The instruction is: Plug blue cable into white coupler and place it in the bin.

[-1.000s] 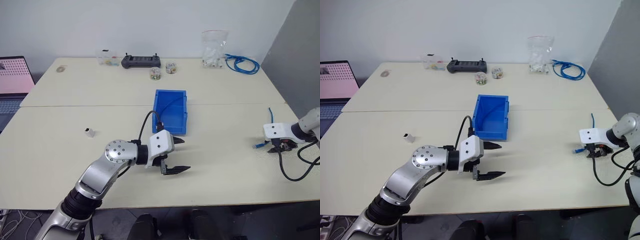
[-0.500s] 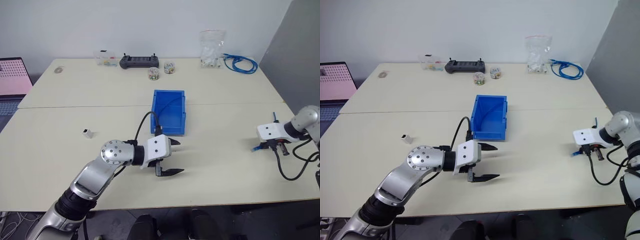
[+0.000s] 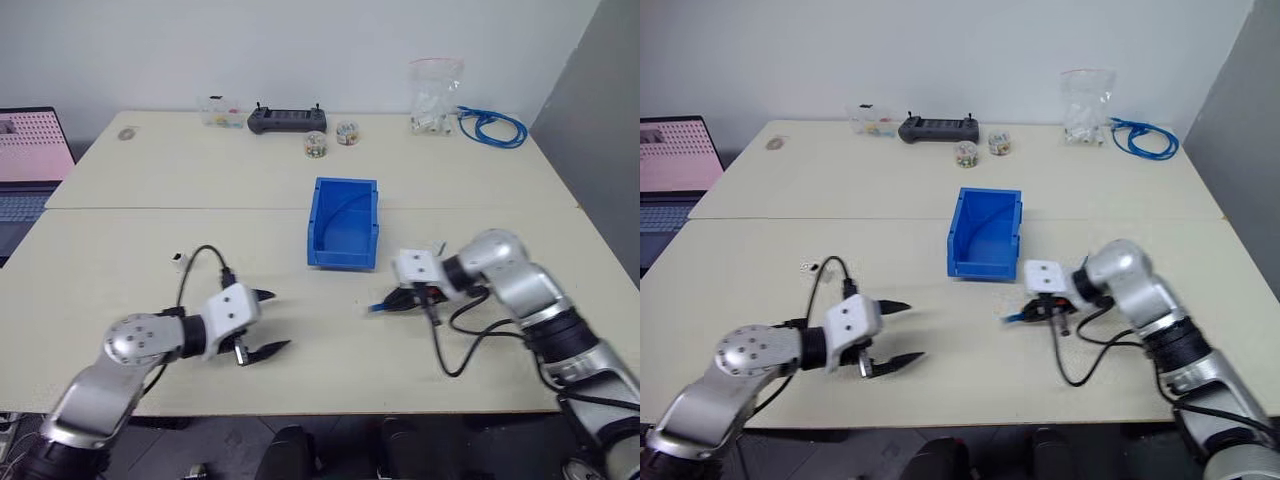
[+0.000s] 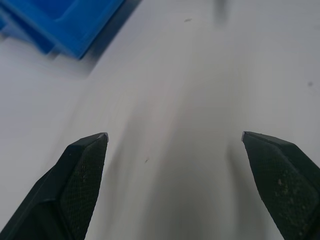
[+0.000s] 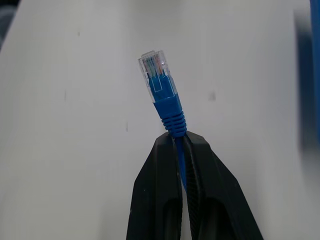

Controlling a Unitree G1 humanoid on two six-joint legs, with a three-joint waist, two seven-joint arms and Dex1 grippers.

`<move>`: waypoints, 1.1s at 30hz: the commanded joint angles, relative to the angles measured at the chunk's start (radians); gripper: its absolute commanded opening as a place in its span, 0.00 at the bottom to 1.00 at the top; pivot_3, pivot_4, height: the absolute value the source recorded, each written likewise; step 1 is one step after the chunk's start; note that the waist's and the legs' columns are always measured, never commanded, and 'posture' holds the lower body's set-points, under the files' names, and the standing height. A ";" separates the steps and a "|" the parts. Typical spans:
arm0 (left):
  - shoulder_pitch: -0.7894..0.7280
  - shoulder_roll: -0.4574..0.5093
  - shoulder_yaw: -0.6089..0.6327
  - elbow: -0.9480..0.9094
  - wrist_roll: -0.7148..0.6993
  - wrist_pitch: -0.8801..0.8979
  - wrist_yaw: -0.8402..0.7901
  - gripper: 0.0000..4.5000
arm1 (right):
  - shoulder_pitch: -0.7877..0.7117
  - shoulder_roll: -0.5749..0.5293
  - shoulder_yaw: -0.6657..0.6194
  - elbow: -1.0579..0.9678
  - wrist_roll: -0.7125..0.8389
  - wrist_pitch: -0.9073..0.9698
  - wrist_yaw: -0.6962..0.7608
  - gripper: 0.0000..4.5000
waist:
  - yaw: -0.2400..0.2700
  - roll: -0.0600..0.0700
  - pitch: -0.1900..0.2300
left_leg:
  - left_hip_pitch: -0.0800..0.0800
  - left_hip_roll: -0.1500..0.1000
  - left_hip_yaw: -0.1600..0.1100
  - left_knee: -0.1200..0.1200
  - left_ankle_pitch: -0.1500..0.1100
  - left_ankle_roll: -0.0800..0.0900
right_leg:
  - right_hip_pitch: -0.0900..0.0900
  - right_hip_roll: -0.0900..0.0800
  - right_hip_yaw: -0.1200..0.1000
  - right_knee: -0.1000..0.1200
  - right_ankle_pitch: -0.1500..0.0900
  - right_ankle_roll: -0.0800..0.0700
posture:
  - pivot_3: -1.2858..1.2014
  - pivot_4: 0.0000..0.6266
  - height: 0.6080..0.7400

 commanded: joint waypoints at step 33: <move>-0.239 -0.155 -0.113 0.420 0.037 -0.363 -0.104 1.00 | 0.246 -0.029 -0.170 -0.450 0.347 0.347 -0.219 0.87 | -0.008 -0.002 -0.001 | -0.016 0.000 0.000 0.001 0.000 0.000 | -0.015 0.001 -0.002 0.002 0.003 -0.001 | 0.52 0.24 1.00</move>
